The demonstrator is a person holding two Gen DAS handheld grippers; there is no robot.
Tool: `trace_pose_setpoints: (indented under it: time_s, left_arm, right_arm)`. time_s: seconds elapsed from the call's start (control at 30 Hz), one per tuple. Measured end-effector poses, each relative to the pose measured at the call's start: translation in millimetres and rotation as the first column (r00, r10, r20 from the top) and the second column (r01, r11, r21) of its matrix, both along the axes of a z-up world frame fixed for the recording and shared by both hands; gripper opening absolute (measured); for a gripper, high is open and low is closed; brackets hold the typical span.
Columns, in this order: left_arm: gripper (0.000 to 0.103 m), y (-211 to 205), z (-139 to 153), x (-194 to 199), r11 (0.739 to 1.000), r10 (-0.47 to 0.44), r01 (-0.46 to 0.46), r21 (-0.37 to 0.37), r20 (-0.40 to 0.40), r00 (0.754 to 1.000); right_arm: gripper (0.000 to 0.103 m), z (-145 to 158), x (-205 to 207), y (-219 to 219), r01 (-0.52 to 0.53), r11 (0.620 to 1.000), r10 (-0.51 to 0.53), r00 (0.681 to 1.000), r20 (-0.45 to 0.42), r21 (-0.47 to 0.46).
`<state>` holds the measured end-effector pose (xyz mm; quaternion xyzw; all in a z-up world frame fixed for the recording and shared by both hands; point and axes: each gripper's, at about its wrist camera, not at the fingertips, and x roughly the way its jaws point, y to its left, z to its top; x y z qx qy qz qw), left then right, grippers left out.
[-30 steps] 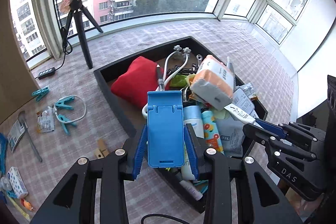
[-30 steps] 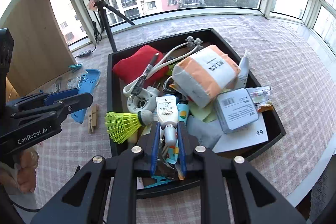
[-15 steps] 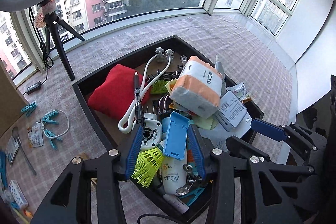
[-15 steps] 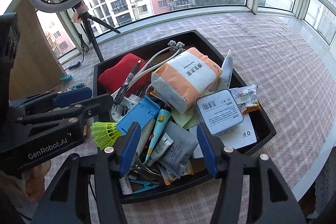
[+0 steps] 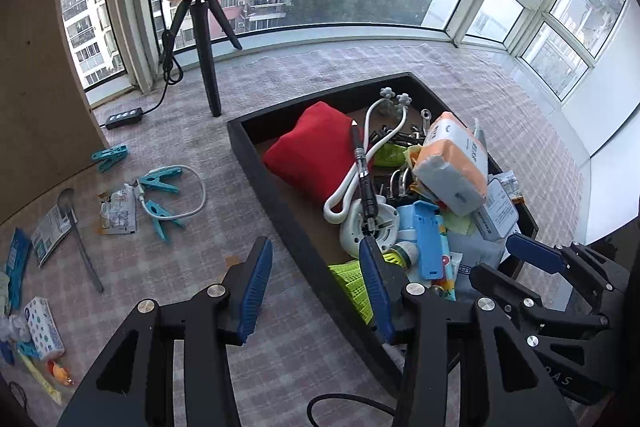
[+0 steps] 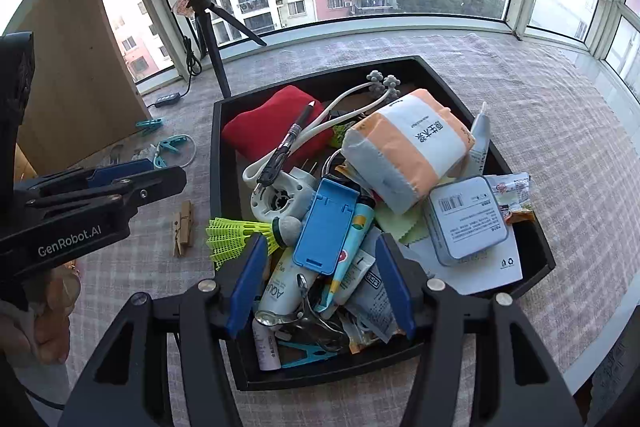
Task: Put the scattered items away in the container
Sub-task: 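Withdraw both tools toward the Vinda tissue pack and grey spoon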
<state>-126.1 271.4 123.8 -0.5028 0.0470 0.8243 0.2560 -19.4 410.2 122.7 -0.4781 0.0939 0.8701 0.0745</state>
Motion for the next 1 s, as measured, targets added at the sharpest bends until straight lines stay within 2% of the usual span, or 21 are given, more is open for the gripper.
trace_pose_setpoints:
  time_s: [0.17,0.37,0.6,0.83,0.93,1.0]
  left_arm:
    - [0.043,-51.3,-6.5,-9.8,0.993,0.116,-0.116,-0.012,0.010,0.993]
    - [0.043,-117.4,-16.5,-17.3,0.966,0.256,-0.255,-0.048,0.009,0.967]
    - [0.044,-210.3,-34.4,-23.9,0.904,0.425,-0.422,-0.072,0.040,0.904]
    - [0.044,-289.0,-64.8,-21.4,0.820,0.570,-0.561,-0.112,0.084,0.817]
    - [0.044,-306.5,-74.6,-22.4,0.804,0.593,-0.581,-0.127,0.094,0.800]
    - [0.045,-312.3,-79.8,-24.9,0.806,0.590,-0.576,-0.136,0.103,0.801]
  right_arm:
    - [0.055,-3.6,-10.3,-27.8,-0.073,0.997,0.073,0.997,-0.007,0.001]
    - [0.055,-7.0,-29.1,-67.8,-0.175,0.985,0.175,0.985,-0.008,-0.005]
    - [0.055,-12.0,-71.4,-124.3,-0.310,0.950,0.311,0.950,0.016,-0.032]
    - [0.055,-17.7,-126.2,-181.4,-0.400,0.915,0.401,0.916,0.017,-0.047]
    - [0.055,-23.7,-151.0,-206.0,-0.443,0.895,0.445,0.895,0.032,-0.058]
    - [0.055,-30.2,-166.1,-223.2,-0.466,0.883,0.469,0.882,0.054,-0.060]
